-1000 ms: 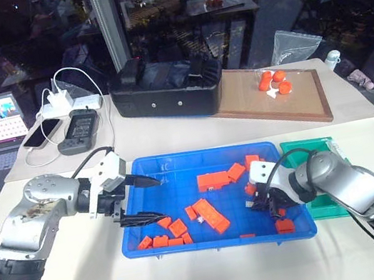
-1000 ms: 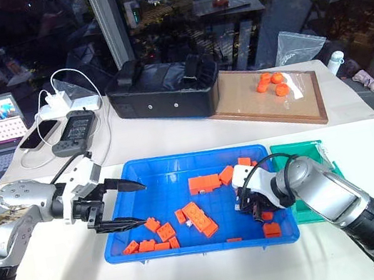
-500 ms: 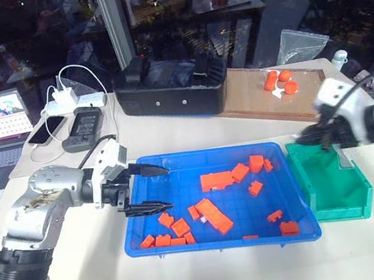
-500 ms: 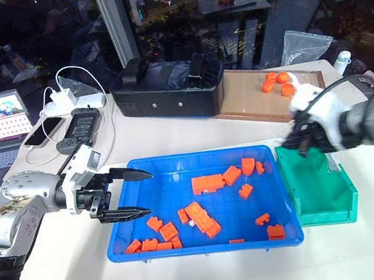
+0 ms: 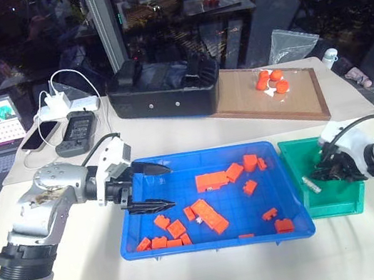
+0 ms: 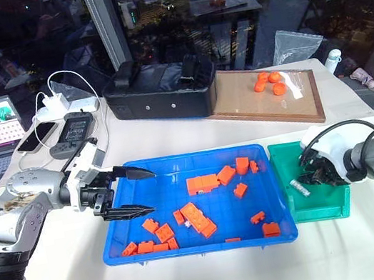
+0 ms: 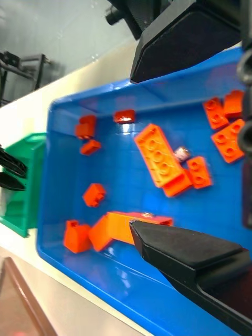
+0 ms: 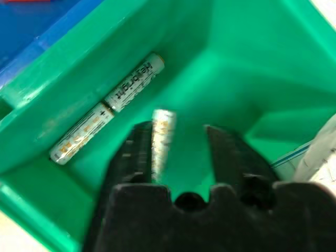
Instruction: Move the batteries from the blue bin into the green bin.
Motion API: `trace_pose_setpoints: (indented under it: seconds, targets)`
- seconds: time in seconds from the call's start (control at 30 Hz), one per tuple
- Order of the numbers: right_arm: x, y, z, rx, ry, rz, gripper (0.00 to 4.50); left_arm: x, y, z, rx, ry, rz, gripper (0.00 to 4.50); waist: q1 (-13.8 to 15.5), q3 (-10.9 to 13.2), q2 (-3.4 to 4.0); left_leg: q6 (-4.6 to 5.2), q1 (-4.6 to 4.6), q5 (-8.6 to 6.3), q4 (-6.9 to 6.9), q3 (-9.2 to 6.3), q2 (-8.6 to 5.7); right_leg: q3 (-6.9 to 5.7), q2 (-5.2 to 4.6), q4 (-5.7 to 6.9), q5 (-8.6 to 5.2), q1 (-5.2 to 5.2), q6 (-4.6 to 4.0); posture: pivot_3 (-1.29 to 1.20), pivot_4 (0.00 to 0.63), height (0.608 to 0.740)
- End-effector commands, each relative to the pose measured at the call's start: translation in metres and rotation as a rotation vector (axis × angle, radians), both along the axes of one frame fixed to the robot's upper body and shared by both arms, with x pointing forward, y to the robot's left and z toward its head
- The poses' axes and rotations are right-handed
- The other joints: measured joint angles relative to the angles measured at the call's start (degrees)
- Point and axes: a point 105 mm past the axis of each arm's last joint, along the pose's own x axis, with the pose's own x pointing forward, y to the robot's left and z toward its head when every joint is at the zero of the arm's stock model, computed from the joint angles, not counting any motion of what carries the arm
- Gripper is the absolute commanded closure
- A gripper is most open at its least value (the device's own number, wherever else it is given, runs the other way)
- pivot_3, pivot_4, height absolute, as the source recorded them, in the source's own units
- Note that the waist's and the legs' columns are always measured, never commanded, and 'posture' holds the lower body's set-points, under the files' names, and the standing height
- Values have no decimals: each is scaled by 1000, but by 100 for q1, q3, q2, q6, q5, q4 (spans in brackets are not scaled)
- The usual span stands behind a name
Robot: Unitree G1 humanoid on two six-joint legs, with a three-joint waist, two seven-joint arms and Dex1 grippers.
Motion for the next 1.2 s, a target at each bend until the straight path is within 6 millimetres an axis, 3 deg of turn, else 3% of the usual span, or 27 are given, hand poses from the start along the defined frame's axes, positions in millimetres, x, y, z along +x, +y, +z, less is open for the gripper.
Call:
trace_pose_setpoints:
  seconds: [0.03, 0.13, 0.23, 0.33, 0.43, 0.57, 0.67, 0.8, 1.2]
  targets:
    - [12, 9, 44, -34, -134, 56, 959, 3, 12, 1, 42, -37, 32, 0, -2, 1, 5, 0, 0, 0, 0, 1, -1, 1, -1, 0, 0, -1, 0, 0, 150, 735]
    - [17, 39, 65, 4, -197, 151, 138, 3, 15, -1, 54, -37, 40, 0, -14, 2, 8, 0, 2, 0, -4, 1, 2, 1, 0, 1, 0, -4, -1, 0, 150, 735]
    - [14, 79, 71, 78, -197, 276, 138, 3, 17, -2, 62, -37, 45, 0, -26, 1, 8, -1, 4, -1, -7, 0, 11, 1, 7, 0, -1, -5, -5, 0, 150, 735]
    - [5, 126, 56, 149, -138, 407, 138, 1, 19, -4, 68, -36, 48, 0, -15, 1, 7, -3, 2, -2, -9, 1, 16, 0, 13, 1, -3, -6, -10, 0, 150, 735]
    - [5, 157, 35, 191, -108, 384, 138, -2, 20, -5, 69, -36, 53, 0, 10, 1, 8, -3, -11, -2, -7, 1, 15, -2, 12, 3, -3, -12, -11, 0, 150, 735]
    - [-14, 196, 5, 246, -3, 409, 138, -5, 22, -5, 68, -32, 66, 0, 27, -1, 5, -3, -28, -1, 4, 4, 13, -7, 6, 9, -2, -24, -12, 0, 150, 735]
    - [-18, 209, -4, 262, 33, 395, 138, -7, 24, -6, 73, -26, 69, 0, 35, -2, 3, -3, -27, -1, 5, 9, 13, -16, 3, 7, -2, -20, -12, 0, 150, 735]
    - [-14, 214, -9, 285, 57, 348, 138, -6, 25, -6, 75, -24, 73, 0, 26, -3, 2, -3, -26, -1, 7, 10, 14, -21, 2, 10, -3, -20, -25, 0, 150, 735]
    - [-31, 238, -30, 366, 196, 344, 138, -13, 26, -8, 76, 12, 83, 0, -9, -5, -1, -3, -25, -1, 1, 9, 18, -28, 8, 12, 0, -20, -21, 0, 150, 735]
